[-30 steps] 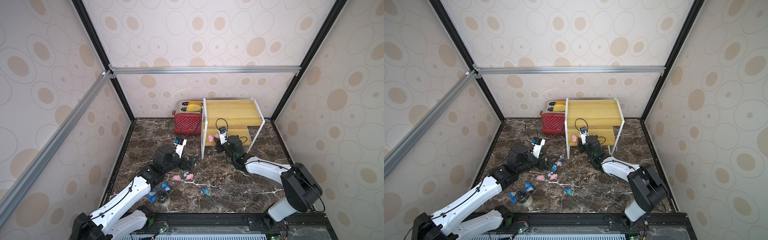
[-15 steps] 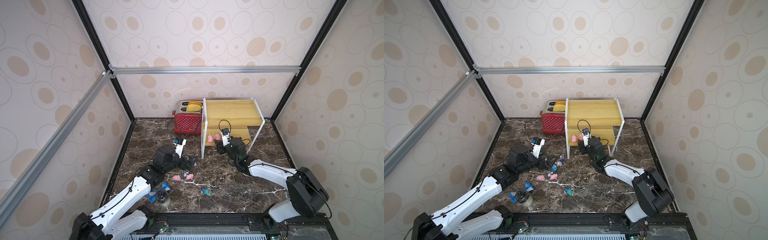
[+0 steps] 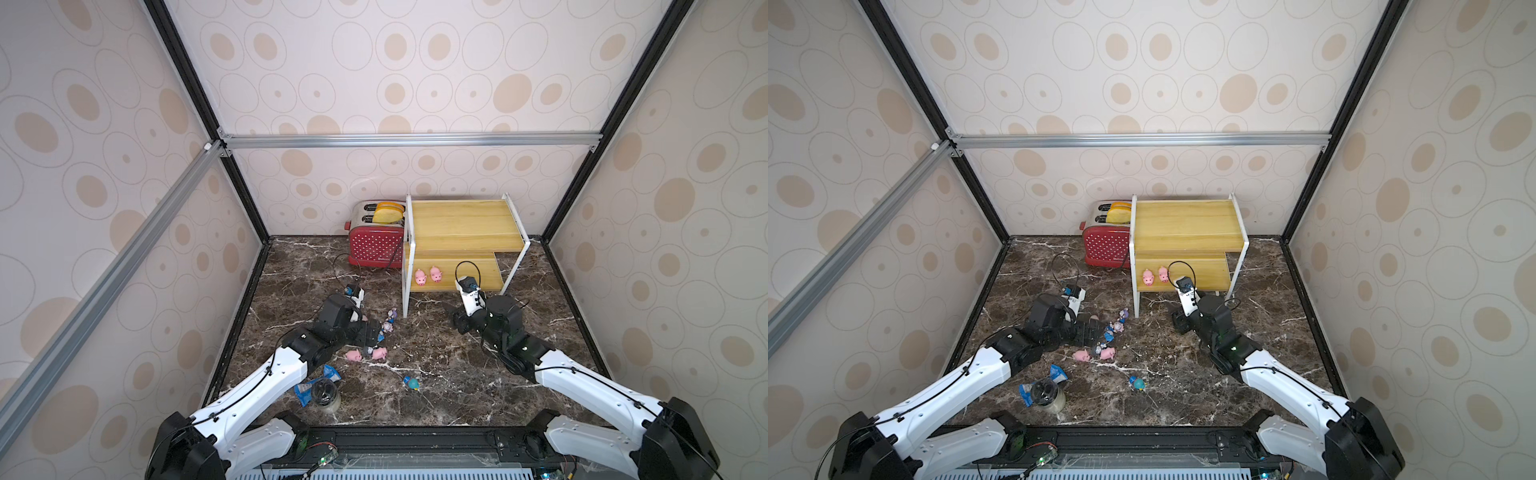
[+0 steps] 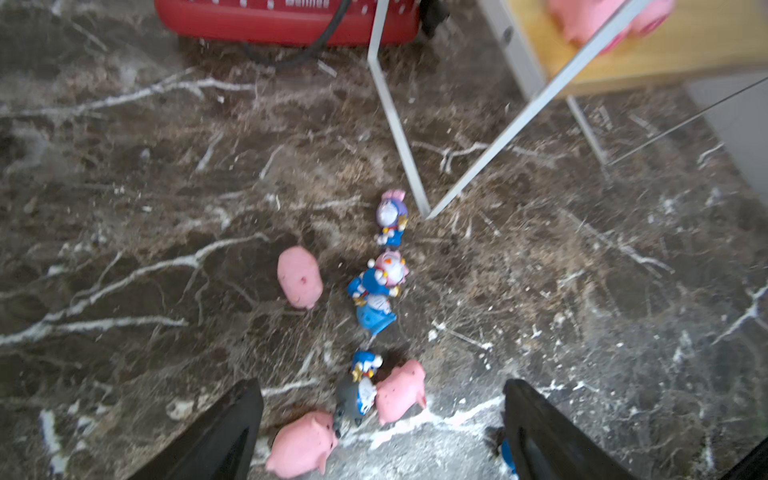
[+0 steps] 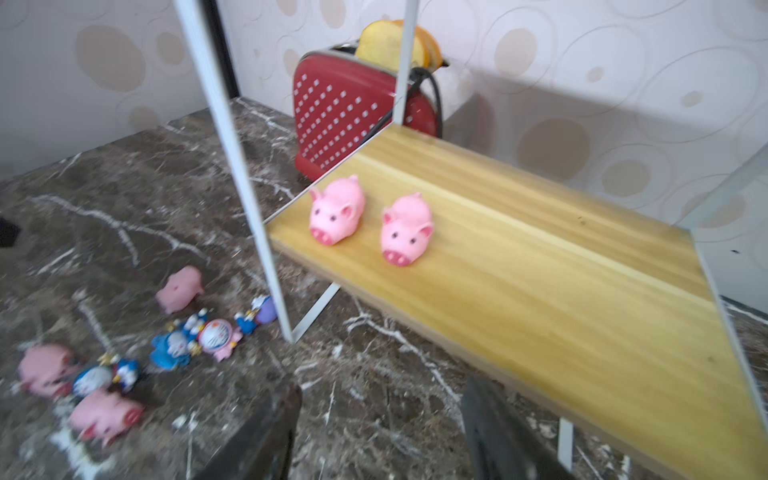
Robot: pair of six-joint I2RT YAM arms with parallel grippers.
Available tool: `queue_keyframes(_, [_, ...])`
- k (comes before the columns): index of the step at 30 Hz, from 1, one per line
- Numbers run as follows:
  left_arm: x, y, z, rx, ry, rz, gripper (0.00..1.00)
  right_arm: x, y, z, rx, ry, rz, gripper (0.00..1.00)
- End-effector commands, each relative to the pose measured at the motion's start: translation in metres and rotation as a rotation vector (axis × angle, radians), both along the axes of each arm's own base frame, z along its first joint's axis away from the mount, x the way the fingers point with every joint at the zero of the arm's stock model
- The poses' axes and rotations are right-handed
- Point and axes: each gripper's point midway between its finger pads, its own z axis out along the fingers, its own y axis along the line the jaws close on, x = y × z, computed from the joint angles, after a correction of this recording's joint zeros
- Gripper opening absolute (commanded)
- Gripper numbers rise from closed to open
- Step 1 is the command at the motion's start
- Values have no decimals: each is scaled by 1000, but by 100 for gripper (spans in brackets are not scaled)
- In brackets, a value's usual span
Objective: Organize plastic toys on shelves
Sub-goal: Place the plastic toy on the shelf, then pick up the plastic toy at the center of the board.
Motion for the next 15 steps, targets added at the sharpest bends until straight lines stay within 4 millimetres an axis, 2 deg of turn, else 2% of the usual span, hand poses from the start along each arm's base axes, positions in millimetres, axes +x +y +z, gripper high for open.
queue_keyframes(1, [-17,10,-24,31,150,55,84,-37,10,-49,-84,140,148,66])
queue_keyframes(5, [-26,20,-51,58,229,119,79,-57,37,-69,-75,231,295,64])
queue_keyframes(8, [-28,24,-60,57,257,148,78,-64,58,-80,-54,299,359,63])
queue_keyframes(10, [-30,33,-66,97,278,176,74,-65,69,-87,-50,316,377,63])
queue_keyframes(13, [-33,52,-79,161,317,235,65,-70,81,-96,-59,322,404,63])
queue_keyframes(15, [-31,57,-86,143,334,260,62,-72,84,-101,-68,336,411,63])
